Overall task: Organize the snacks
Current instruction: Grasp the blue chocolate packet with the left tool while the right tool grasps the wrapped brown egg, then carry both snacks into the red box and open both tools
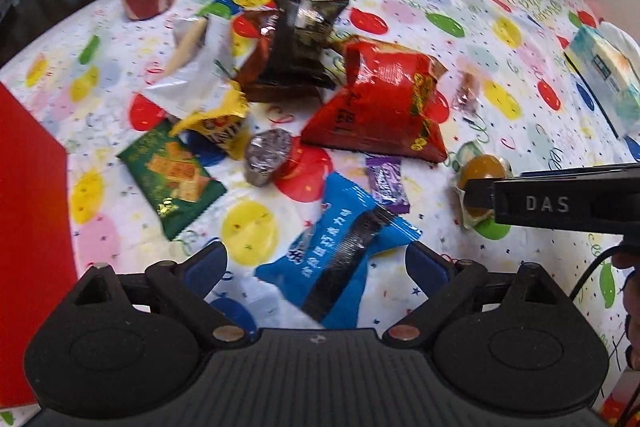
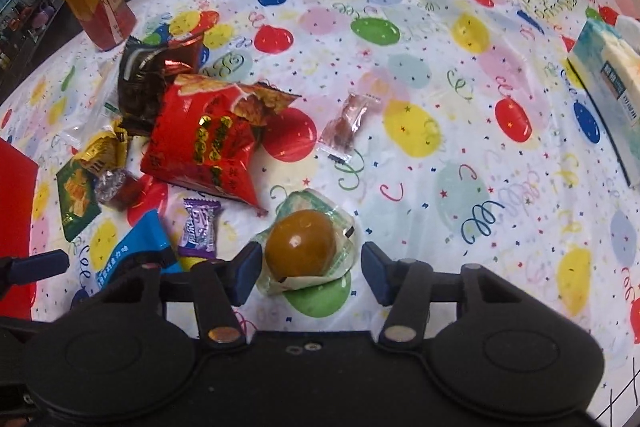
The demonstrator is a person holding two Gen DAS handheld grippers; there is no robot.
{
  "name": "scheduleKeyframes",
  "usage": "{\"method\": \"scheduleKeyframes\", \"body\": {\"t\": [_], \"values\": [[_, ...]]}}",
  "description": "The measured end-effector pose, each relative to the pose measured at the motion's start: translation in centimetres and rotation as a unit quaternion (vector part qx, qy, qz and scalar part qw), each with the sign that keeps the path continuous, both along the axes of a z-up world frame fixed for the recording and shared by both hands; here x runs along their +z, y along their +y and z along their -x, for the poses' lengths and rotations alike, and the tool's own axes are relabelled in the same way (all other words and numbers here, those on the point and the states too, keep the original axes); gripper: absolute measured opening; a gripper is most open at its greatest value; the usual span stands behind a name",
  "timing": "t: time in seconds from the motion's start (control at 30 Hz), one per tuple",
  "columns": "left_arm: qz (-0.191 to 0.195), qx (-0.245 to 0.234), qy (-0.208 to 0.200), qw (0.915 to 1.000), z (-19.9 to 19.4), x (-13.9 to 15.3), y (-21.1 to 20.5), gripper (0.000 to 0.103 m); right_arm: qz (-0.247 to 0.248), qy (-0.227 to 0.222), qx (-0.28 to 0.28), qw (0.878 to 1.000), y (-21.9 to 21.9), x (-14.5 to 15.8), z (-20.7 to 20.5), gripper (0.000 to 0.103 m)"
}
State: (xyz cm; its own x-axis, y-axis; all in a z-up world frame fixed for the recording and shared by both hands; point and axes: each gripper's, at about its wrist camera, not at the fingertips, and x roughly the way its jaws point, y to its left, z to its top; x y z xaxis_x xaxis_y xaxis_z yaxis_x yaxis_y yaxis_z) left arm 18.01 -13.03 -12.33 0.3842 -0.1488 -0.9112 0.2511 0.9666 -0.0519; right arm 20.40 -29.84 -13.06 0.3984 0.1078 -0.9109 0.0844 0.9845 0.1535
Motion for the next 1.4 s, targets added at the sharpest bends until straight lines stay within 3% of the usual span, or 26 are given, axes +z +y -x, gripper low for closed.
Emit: {"method": "scheduleKeyframes", "body": {"t": [0.07,0.2,0.27,0.47,0.63,0.8,1.4], "values": [[0.007,-0.001,0.012,0.9999,-0.3,-0.5,0.0,0.086,-0.003,0.002,0.000,1.000,0.0,-0.3,-0.1,0.050],[0.002,0.000,0.025,0.9997,-0.7,-1.2,-0.2,0.078,-0.003,0.000,0.006,1.000,0.3,-0.4,-0.3,0.049],[0.003,0.001,0.024,0.9997,-0.7,-1.2,-0.1,0.063,-0.003,-0.002,0.011,1.000,0.4,-0.4,-0.3,0.048],[0.029,0.020,0.029,0.9990,-0.6,-0.9,0.7,0.050,-0.014,0.002,0.014,1.000,0.4,-0.2,-0.1,0.047],[0.024,0.031,0.032,0.9987,0.1,-0.5,0.6,0.041,-0.025,-0.001,0.020,0.999,0.5,0.6,1.0,0.046],[0.030,0.061,0.047,0.9966,1.5,0.3,1.5,0.041,-0.033,-0.007,0.036,0.999,0.7,2.0,2.6,0.046],[0.045,0.170,0.001,0.9845,8.8,7.8,6.2,0.040,-0.066,-0.070,0.138,0.986,3.4,8.8,8.6,0.046]]}}
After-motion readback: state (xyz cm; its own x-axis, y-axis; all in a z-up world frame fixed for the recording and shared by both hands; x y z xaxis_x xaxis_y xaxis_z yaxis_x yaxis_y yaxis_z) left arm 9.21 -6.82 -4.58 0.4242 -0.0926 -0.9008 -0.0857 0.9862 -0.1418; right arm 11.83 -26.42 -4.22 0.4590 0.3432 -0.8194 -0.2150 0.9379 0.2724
